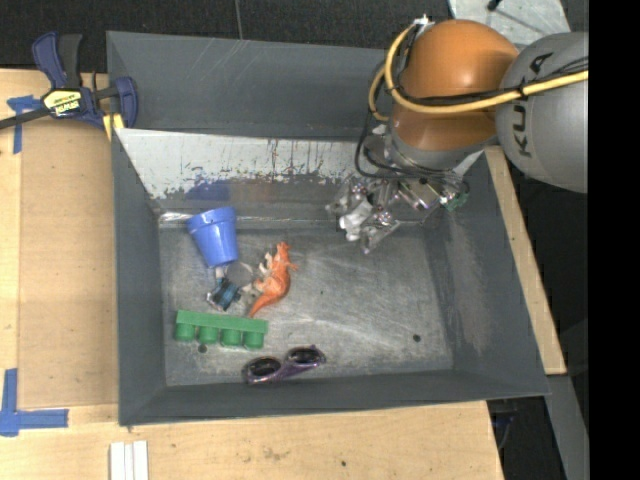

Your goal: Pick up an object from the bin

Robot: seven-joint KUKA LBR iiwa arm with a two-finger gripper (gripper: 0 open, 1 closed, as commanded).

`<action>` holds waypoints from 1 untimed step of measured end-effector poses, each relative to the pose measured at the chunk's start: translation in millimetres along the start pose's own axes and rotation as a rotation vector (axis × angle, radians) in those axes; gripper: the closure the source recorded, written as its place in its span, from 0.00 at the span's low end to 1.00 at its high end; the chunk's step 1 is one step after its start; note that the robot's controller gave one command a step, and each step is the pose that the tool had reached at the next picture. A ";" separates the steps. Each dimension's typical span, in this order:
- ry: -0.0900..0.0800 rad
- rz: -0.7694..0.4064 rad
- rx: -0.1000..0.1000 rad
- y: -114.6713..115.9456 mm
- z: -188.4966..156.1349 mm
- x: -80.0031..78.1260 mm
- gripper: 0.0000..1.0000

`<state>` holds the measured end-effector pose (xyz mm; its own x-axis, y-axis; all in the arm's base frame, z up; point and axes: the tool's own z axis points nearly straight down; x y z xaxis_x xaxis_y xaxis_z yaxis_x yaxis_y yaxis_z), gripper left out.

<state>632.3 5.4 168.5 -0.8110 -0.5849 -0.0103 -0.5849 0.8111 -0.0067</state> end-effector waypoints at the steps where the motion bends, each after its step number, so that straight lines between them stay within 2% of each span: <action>1: 0.011 -0.001 -0.009 2.3 70.8 4.1 1.00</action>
Offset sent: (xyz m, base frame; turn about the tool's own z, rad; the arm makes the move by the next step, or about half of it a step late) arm -0.0001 0.0000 0.0167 0.0000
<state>628.5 5.0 97.7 -0.8105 -0.5857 0.0012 -0.5857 0.8105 0.0028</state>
